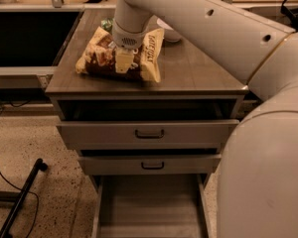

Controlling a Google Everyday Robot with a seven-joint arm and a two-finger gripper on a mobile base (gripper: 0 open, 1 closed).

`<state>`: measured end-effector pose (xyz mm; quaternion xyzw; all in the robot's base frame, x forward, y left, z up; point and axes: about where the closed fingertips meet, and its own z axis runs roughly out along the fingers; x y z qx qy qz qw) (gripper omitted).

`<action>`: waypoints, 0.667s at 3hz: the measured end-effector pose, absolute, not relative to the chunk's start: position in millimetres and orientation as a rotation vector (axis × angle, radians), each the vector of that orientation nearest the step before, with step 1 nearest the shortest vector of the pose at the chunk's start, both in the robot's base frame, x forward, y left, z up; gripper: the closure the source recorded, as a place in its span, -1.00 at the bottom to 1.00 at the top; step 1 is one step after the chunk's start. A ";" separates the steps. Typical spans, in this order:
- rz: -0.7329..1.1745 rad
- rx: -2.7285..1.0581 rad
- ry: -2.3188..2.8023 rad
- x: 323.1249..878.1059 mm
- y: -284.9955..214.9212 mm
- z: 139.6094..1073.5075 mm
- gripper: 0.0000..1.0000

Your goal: Place brown chip bag into bottom drawer

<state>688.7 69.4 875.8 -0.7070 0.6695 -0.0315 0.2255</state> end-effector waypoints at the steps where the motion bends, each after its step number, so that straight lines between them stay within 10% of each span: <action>1: -0.091 -1.961 1.838 687.3 71.8 874.3 0.42; 2: -0.099 -1.954 1.793 677.0 66.0 890.0 0.91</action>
Offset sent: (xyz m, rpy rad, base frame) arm -0.0263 -0.0129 0.0411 0.0398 -0.0854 0.0533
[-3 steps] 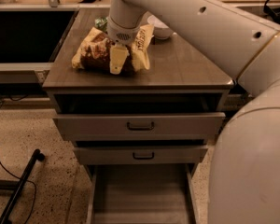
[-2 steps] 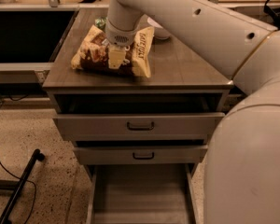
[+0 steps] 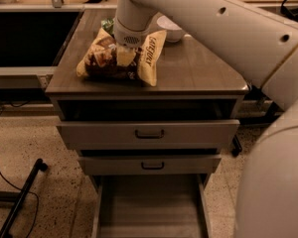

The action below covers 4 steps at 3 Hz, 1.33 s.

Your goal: Place brown chip bag into bottom drawer

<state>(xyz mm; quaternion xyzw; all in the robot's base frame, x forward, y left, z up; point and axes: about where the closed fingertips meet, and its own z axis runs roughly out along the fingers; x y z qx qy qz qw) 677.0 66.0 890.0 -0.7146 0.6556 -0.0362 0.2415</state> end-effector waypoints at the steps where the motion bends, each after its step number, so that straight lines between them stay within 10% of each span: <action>1: 0.005 -1.901 1.702 650.5 46.8 922.5 1.00; 4: 0.254 -1.850 1.621 623.7 40.8 936.3 1.00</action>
Offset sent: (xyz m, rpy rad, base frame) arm -0.0775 -0.0457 0.0664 0.4713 0.1233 0.1807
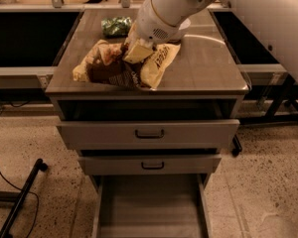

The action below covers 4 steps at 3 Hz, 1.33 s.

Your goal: Place brown chip bag into bottom drawer

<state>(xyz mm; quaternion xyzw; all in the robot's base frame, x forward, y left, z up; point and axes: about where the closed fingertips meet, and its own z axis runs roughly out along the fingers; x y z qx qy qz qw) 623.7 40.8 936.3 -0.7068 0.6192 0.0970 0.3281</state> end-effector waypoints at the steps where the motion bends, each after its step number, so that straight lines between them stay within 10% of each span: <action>1: 0.266 -1.877 1.602 601.4 39.9 929.3 1.00; 4: 0.378 -1.959 1.442 500.7 49.3 897.5 1.00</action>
Offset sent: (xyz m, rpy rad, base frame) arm -0.1204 0.0026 -0.0200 0.0170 -0.0175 0.1695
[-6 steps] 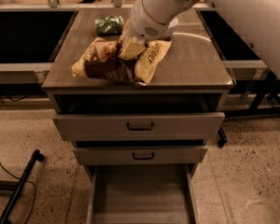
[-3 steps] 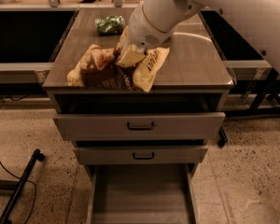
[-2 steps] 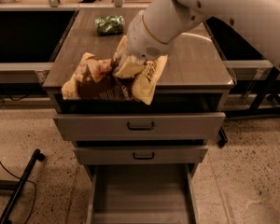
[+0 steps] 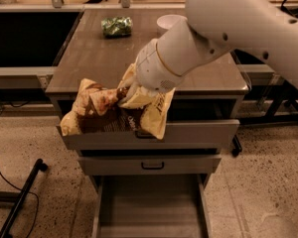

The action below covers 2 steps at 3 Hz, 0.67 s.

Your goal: Place brown chip bag into bottom drawer

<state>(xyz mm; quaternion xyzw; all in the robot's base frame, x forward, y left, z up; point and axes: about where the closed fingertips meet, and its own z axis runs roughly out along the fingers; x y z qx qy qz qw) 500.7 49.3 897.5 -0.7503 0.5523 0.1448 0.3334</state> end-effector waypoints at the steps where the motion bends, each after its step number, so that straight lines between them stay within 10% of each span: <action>1: 0.417 -1.919 1.470 486.5 42.4 864.4 1.00; 2: 0.432 -1.829 1.529 477.3 36.2 829.6 1.00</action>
Offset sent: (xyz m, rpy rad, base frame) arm -0.0242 -0.0258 -0.1169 0.1405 0.0601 -0.2294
